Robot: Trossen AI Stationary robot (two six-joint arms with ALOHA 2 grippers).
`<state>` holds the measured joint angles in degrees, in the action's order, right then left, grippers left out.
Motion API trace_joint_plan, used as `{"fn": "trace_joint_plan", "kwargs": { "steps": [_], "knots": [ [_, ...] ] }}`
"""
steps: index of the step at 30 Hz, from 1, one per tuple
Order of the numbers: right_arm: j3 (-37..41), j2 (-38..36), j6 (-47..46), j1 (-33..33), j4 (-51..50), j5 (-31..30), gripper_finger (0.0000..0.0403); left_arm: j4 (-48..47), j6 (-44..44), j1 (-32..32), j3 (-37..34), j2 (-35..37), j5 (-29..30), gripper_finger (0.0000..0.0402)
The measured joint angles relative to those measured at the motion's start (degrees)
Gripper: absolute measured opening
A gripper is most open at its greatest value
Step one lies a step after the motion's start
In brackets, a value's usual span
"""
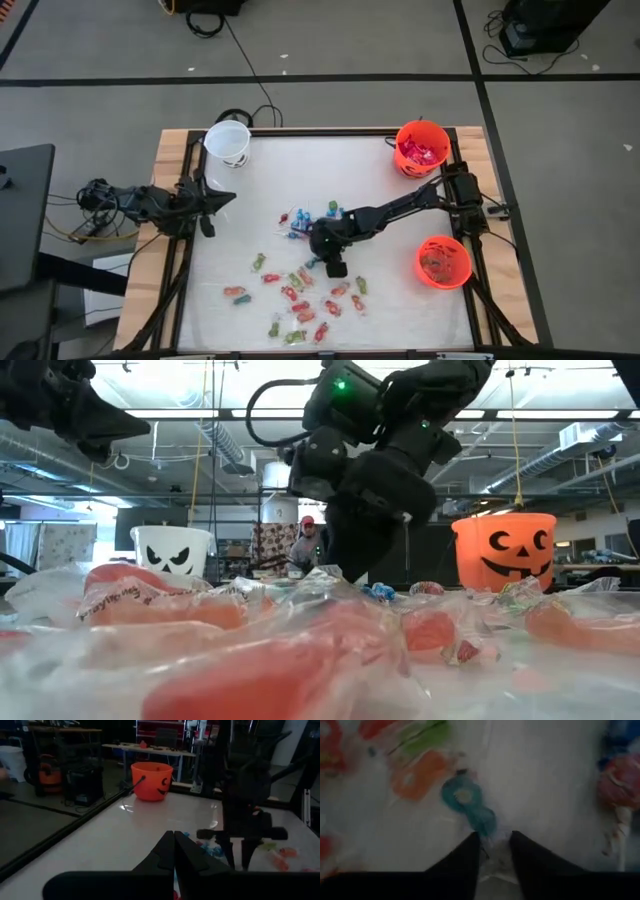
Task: Sort candy by brand, put in halloween buckets
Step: Put the blue gummy into the bottom orange bucket
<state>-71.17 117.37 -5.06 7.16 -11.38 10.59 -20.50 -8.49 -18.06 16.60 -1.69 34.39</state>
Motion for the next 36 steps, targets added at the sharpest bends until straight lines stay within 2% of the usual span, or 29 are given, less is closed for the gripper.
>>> {"fn": "trace_joint_plan", "kwargs": {
  "steps": [2, 4, 7, 12, 17, 21, 24, 28, 32, 36],
  "knots": [
    [0.24, -1.25, -3.94, -0.01, -0.93, -0.14, 0.0043, 0.79, -0.74, 0.00, 0.00, 0.00, 0.00, 0.0007],
    [0.45, -3.66, -8.73, 0.08, -2.39, -0.30, 0.0015, 2.71, -4.65, 0.00, 0.00, -0.02, -0.11, 0.0007],
    [0.32, -9.77, -18.86, 0.53, -4.34, -2.69, 0.0013, 7.17, -9.63, 0.00, 0.02, 0.03, -0.11, 0.0007],
    [0.26, -21.40, -27.90, 3.38, -13.42, -7.83, 0.0007, 6.88, -9.79, 0.00, 0.02, 0.00, -1.28, 0.0007],
    [0.21, -33.46, -38.56, 8.03, -32.39, -10.39, 0.0005, 1.81, -9.96, 0.00, 0.02, -0.02, -2.12, 0.0007],
    [0.24, -40.42, -51.07, 14.07, -50.48, -10.56, 0.0003, 1.38, -9.86, 0.00, 0.02, -0.07, -2.11, 0.0007],
    [0.24, -43.13, -60.57, 19.45, -61.74, -10.36, 0.0002, 1.36, -9.81, 0.00, 0.01, -0.07, -2.10, 0.0007],
    [0.28, -44.88, -70.51, 25.96, -70.74, -8.56, 0.0002, 1.40, -9.86, 0.00, 0.00, -0.07, -2.10, 0.0008],
    [2.95, -45.05, -76.62, 30.84, -72.58, -7.63, 0.0002, 1.79, -10.06, 0.00, 0.01, -0.07, -2.09, 0.0008],
    [8.38, -45.05, -79.04, 33.89, -68.78, -8.85, 0.0002, 1.80, -10.16, 0.00, 0.02, -0.07, -2.08, 0.0008]
  ]
}}
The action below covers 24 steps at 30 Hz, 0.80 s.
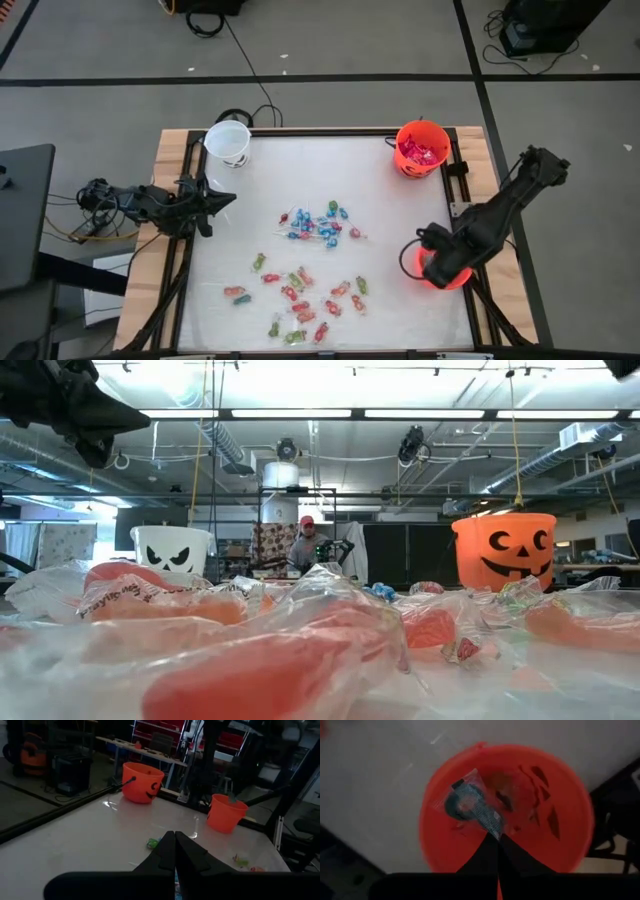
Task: Sort candy by brand, put in halloween buckets
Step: Put the blue gummy into the bottom orange bucket, then put the green gummy into the bottom orange bucket
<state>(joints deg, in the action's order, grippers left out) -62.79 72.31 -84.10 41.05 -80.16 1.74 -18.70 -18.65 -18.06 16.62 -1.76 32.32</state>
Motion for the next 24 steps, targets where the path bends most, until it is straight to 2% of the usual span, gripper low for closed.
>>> {"fn": "trace_joint_plan", "kwargs": {
  "steps": [5, 8, 14, 18, 21, 24],
  "knots": [
    [9.08, 0.04, -3.98, 1.03, 6.75, 1.66, 0.0012, 0.00, -0.04, 0.00, 0.00, 0.00, 0.00, 0.0008],
    [11.02, -0.61, -4.43, 1.00, 12.90, 0.14, 0.0041, 0.00, -1.01, 0.00, -0.02, 0.00, 0.00, 0.0008],
    [6.63, -2.53, -7.78, 0.77, 10.38, -6.39, 0.0130, 0.00, -4.10, 0.00, -0.01, 0.00, 0.00, 0.0008],
    [2.26, -3.83, -9.23, 0.54, 8.83, -14.92, 0.0170, 0.00, -4.15, 0.00, 0.00, 0.00, 0.00, 0.0008],
    [-0.09, -3.52, -4.07, -0.57, 13.51, -24.56, 0.0175, -0.02, -4.11, 0.00, 0.00, 0.00, 0.00, 0.0008],
    [-0.14, -1.72, 7.48, -3.72, 23.34, -26.68, 0.0172, -0.02, -4.09, 0.00, -0.01, -0.02, 0.00, 0.0008]
  ]
}}
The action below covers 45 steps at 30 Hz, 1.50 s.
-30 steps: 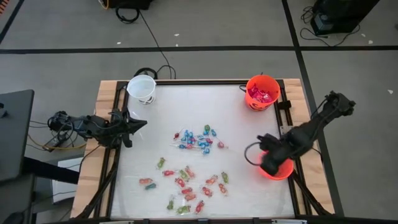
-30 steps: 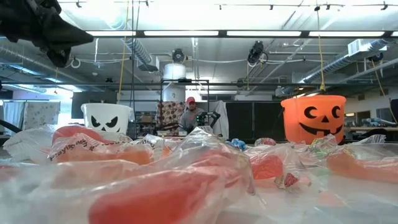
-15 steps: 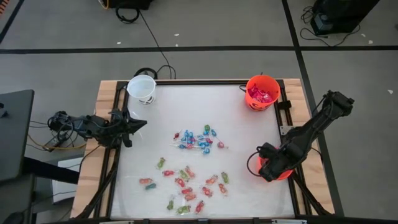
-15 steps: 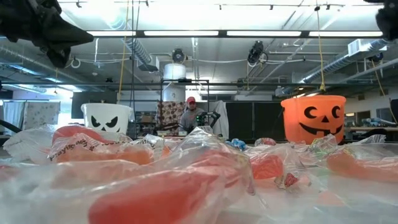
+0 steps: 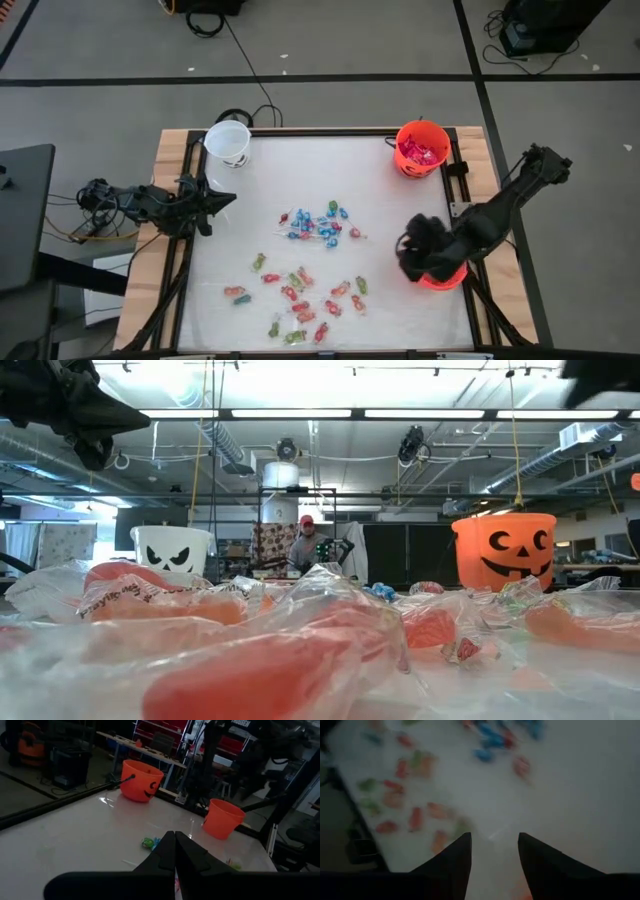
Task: Sort candy by brand, put in halloween buckets
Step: Put the green gummy into the bottom orange bucket
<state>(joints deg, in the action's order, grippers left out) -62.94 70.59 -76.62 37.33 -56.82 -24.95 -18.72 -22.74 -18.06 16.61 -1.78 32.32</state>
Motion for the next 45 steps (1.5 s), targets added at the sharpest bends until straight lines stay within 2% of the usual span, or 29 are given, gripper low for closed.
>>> {"fn": "trace_joint_plan", "kwargs": {
  "steps": [6, 17, 23, 26, 30, 34, 35, 40, 45],
  "knots": [
    [0.15, 9.16, 12.85, -6.94, 12.89, 6.11, 0.0170, 0.00, -0.02, 0.00, 0.01, 0.00, 0.00, 0.0008],
    [0.20, 25.71, 19.76, -9.03, 27.93, 17.45, 0.0171, 0.02, -0.13, 0.00, 0.01, 0.00, 0.00, 0.0008],
    [0.20, 31.73, 19.37, -9.08, 27.41, 18.39, 0.0171, 0.00, -1.51, 0.01, 0.00, 0.01, -0.01, 0.0008],
    [0.20, 34.45, 19.89, -9.79, 27.79, 21.08, 0.0168, -0.02, -1.57, 0.01, 0.01, 0.01, 0.00, 0.0008],
    [-0.09, 36.50, 20.86, -10.76, 27.61, 25.32, 0.0130, -0.02, -1.57, 0.00, -0.01, 0.00, 0.00, 0.0008],
    [0.25, 34.92, 21.11, -11.52, 26.67, 26.07, 0.0033, -0.02, -1.57, 0.00, 0.01, 0.00, 0.00, 0.0008],
    [0.31, 33.73, 21.20, -11.60, 26.31, 25.95, 0.0020, -0.02, -1.57, 0.00, -0.01, 0.00, -0.02, 0.0008],
    [0.15, 23.36, 18.19, -11.60, 21.34, 22.49, 0.0011, -0.02, -1.49, 0.00, 0.00, 0.00, 0.00, 0.0008],
    [0.17, 11.35, 12.36, -9.54, 9.06, 18.79, 0.0011, -0.04, -1.44, 0.00, 0.00, 0.00, 0.00, 0.0008]
  ]
}}
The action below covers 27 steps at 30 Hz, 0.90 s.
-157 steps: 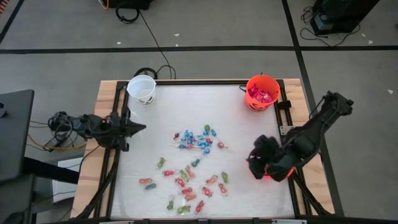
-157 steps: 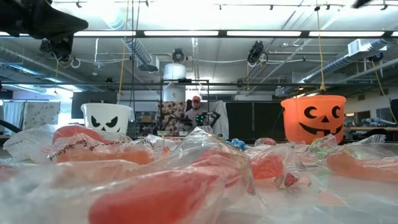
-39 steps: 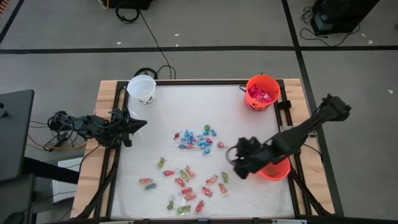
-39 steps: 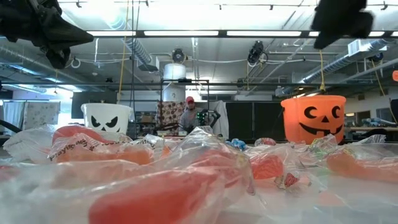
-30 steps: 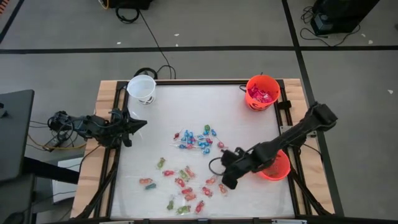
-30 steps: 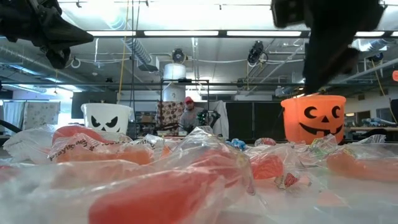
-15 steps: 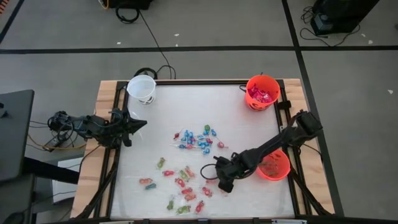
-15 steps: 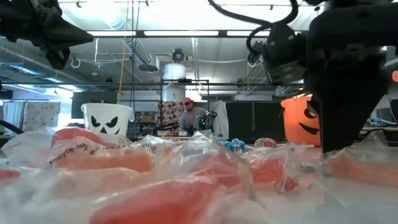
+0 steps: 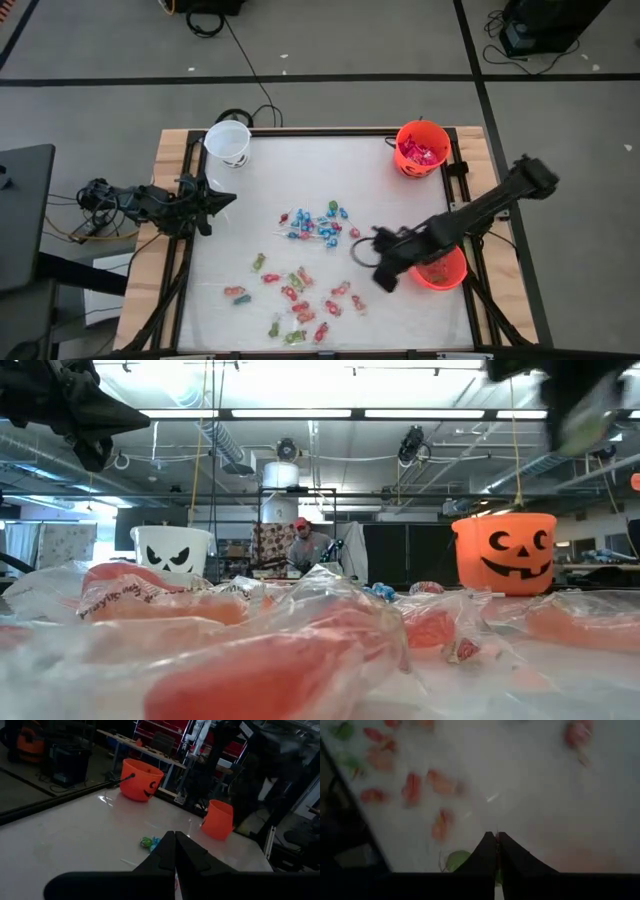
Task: Sort candy by brand, put in halloween buckets
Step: Put the green gummy into the bottom orange bucket
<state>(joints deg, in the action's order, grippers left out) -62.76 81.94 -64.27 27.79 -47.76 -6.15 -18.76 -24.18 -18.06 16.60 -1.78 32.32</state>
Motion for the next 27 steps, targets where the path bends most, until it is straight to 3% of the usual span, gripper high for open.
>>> {"fn": "trace_joint_plan", "kwargs": {
  "steps": [6, 12, 15, 20, 27],
  "knots": [
    [0.02, -10.61, -7.82, 4.80, -21.80, 0.15, 0.0010, -0.07, 1.10, 0.00, 0.00, 0.00, 0.00, 0.0008],
    [0.29, -13.17, -12.32, 8.96, -33.36, 0.19, 0.0010, -0.09, 2.99, 0.01, 0.00, 0.00, 0.00, 0.0008],
    [3.67, -12.99, -13.32, 10.17, -31.85, 1.85, 0.0010, -0.09, 2.97, 0.00, 0.00, 0.00, 0.00, 0.0008],
    [12.51, -12.85, -14.33, 11.17, -19.76, 5.45, 0.0018, -0.09, 2.95, 0.00, 0.01, 0.01, 0.00, 0.0008],
    [16.95, -13.08, -19.41, 11.17, -10.99, 6.90, 0.0106, -0.23, 2.97, 0.00, 0.00, 0.00, 0.02, 0.0008]
  ]
}}
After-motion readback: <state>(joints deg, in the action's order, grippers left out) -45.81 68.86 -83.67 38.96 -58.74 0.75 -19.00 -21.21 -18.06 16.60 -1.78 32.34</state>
